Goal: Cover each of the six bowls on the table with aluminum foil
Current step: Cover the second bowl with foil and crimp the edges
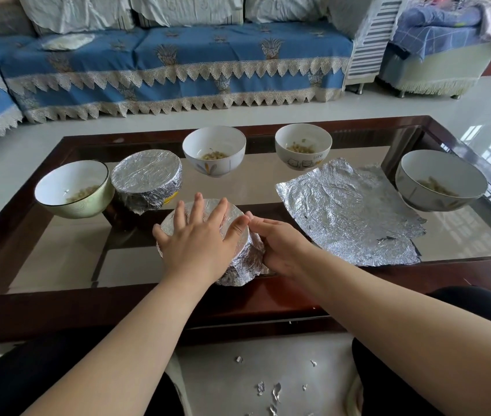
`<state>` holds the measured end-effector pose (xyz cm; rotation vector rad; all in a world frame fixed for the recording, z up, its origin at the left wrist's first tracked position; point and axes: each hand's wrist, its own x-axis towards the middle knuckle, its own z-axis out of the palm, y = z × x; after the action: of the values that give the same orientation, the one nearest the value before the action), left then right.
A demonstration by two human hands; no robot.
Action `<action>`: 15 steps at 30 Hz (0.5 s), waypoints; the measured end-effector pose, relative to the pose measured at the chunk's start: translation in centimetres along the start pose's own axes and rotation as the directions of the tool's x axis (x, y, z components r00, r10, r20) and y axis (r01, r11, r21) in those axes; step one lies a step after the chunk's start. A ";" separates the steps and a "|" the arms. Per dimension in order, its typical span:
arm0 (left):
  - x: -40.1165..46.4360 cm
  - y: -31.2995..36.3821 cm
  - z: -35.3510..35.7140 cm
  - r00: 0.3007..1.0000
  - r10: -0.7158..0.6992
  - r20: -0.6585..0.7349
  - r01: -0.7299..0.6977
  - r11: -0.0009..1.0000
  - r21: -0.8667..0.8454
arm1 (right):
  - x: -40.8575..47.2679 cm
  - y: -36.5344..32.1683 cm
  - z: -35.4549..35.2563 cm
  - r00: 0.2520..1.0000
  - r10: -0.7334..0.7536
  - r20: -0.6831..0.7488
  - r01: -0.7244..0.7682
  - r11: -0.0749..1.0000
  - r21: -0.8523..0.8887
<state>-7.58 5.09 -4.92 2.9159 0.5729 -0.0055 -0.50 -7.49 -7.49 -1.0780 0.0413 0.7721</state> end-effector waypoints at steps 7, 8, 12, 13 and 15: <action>0.0 0.2 0.0 1.000 -0.002 -0.007 0.002 1.000 0.005 | 0.3 0.3 0.2 0.998 -0.009 -0.069 0.011 1.000 0.023; 0.0 0.2 0.0 1.000 -0.003 -0.004 0.003 1.000 0.005 | 0.3 0.3 0.3 0.998 -0.016 -0.068 0.016 1.000 0.005; 0.0 0.2 0.0 1.000 -0.004 0.000 0.004 1.000 0.014 | 0.4 0.3 0.6 0.993 -0.027 -0.112 0.021 0.998 -0.058; -0.1 0.2 0.0 1.000 -0.006 0.002 0.006 1.000 0.013 | 0.4 0.3 0.8 0.990 -0.026 -0.138 0.018 0.998 -0.059; 0.0 0.3 -0.1 1.000 -0.011 0.004 0.011 1.000 0.011 | 0.6 0.5 0.9 0.984 -0.026 -0.175 0.012 0.997 -0.077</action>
<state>-7.52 4.85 -4.81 2.9230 0.5901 -0.0166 -0.67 -6.31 -7.62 -1.2150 0.1525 0.6637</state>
